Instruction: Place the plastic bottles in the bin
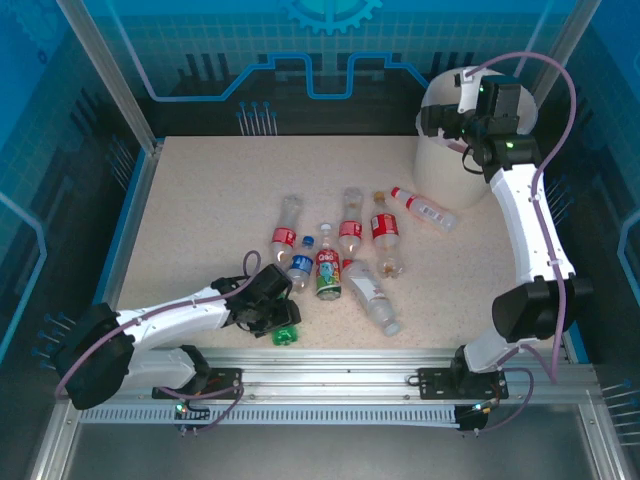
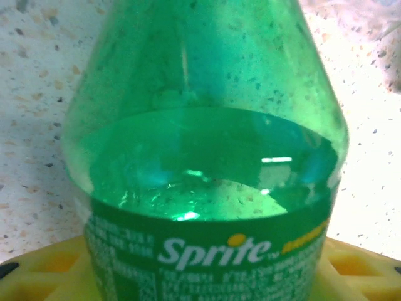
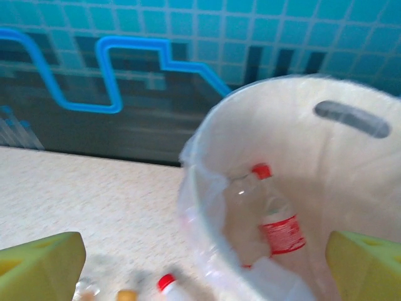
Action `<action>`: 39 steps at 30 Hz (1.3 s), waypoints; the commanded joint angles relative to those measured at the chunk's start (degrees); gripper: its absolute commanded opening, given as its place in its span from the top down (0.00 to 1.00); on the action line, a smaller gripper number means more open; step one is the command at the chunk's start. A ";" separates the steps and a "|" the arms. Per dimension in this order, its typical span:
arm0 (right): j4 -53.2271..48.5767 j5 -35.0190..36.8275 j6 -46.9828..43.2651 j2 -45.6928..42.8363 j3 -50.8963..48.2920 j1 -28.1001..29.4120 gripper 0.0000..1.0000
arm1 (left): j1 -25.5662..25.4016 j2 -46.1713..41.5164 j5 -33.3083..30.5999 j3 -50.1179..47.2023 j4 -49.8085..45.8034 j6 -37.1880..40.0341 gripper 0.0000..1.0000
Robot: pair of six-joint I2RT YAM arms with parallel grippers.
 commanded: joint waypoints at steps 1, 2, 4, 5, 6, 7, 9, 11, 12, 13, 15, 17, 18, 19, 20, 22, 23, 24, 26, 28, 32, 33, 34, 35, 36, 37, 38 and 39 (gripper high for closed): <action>-3.26 -7.50 3.39 -3.99 -3.70 1.42 0.01 | -0.09 -0.97 -2.53 3.26 -4.81 2.13 0.42; -3.37 -10.05 4.11 -5.37 -5.41 1.69 0.02 | 0.32 -1.33 -3.00 4.27 -5.73 3.39 0.42; -3.52 -15.15 5.93 -8.06 -8.96 2.25 0.03 | 1.67 -2.25 -4.91 6.60 -7.18 6.88 0.42; -3.26 -18.04 6.90 -9.34 -10.96 2.66 0.04 | 2.52 -2.72 -5.92 8.24 -8.02 9.20 0.42; -3.07 -21.17 7.67 -10.42 -12.71 3.08 0.06 | 3.57 -3.15 -6.46 9.77 -8.41 11.77 0.41; -2.89 -23.97 8.01 -11.14 -14.15 3.74 0.07 | 4.59 -3.30 -6.80 11.27 -8.41 14.10 0.41; -2.74 -30.20 8.48 -12.06 -16.63 5.89 0.07 | 7.00 -3.57 -6.81 14.23 -6.85 20.21 0.40; -4.20 -34.39 7.95 -11.76 -17.44 8.23 0.08 | 8.65 -3.45 -5.42 16.45 -3.51 26.68 0.41; -4.57 -35.36 7.65 -11.26 -17.86 9.61 0.08 | 8.99 -3.24 -4.74 17.20 -0.99 30.32 0.42; -5.31 -35.57 6.77 -10.68 -17.85 10.86 0.09 | 9.15 -2.72 -4.23 17.75 1.40 33.00 0.44; -6.84 -35.56 5.30 -9.17 -17.67 13.17 0.10 | 9.56 -0.74 -1.78 19.16 5.11 38.30 0.46; -5.99 -38.37 5.90 -8.15 -18.20 15.03 0.10 | 9.54 1.38 0.57 20.34 8.55 43.10 0.46; -4.71 -40.17 6.62 -7.79 -18.92 15.56 0.10 | 9.59 2.21 1.49 20.78 9.73 44.90 0.46; -3.01 -42.02 7.54 -7.40 -19.47 16.34 0.10 | 9.63 2.93 2.91 21.07 11.37 46.67 0.46; -2.01 -43.46 8.08 -6.76 -19.76 17.07 0.10 | 9.76 3.48 4.63 21.14 13.36 47.99 0.46; -0.85 -43.71 8.71 -5.57 -19.95 18.18 0.10 | 10.71 4.19 8.54 20.95 17.27 48.63 0.47; -0.16 -43.51 9.21 -4.89 -20.17 18.42 0.10 | 11.42 4.56 10.99 20.80 19.41 48.10 0.47; 0.43 -43.58 9.56 -4.36 -20.34 18.56 0.10 | 11.80 4.88 12.34 20.61 21.33 47.19 0.47; 1.70 -44.02 10.43 -3.22 -20.91 18.58 0.12 | 12.67 6.26 15.46 20.50 25.53 44.89 0.48; 2.73 -44.61 11.02 -2.06 -21.31 18.59 0.14 | 13.18 7.80 18.33 21.36 27.25 43.60 0.48; 4.09 -47.45 11.63 0.26 -21.99 19.26 0.16 | 13.26 10.16 20.91 22.78 30.41 42.18 0.48; 4.61 -47.66 11.80 0.60 -22.23 19.52 0.15 | 13.23 10.50 21.30 22.81 31.53 41.90 0.48; 5.31 -47.78 12.18 1.06 -22.49 19.69 0.14 | 13.24 10.79 21.86 22.80 32.91 41.55 0.48; 5.95 -48.02 12.65 1.45 -22.79 19.79 0.14 | 13.22 11.04 22.02 22.71 34.12 41.04 0.47; 6.25 -48.08 12.87 1.91 -22.85 19.83 0.14 | 13.27 11.25 22.08 22.74 35.07 40.77 0.47; 6.16 -47.66 13.05 2.47 -22.85 19.74 0.13 | 13.26 11.36 22.25 22.64 36.07 40.55 0.47; 6.14 -47.18 13.10 2.89 -22.85 19.72 0.13 | 13.26 11.36 22.22 22.54 37.18 40.27 0.47; 6.34 -46.92 13.26 3.19 -22.94 19.72 0.14 | 13.21 11.33 22.22 22.37 38.08 39.96 0.47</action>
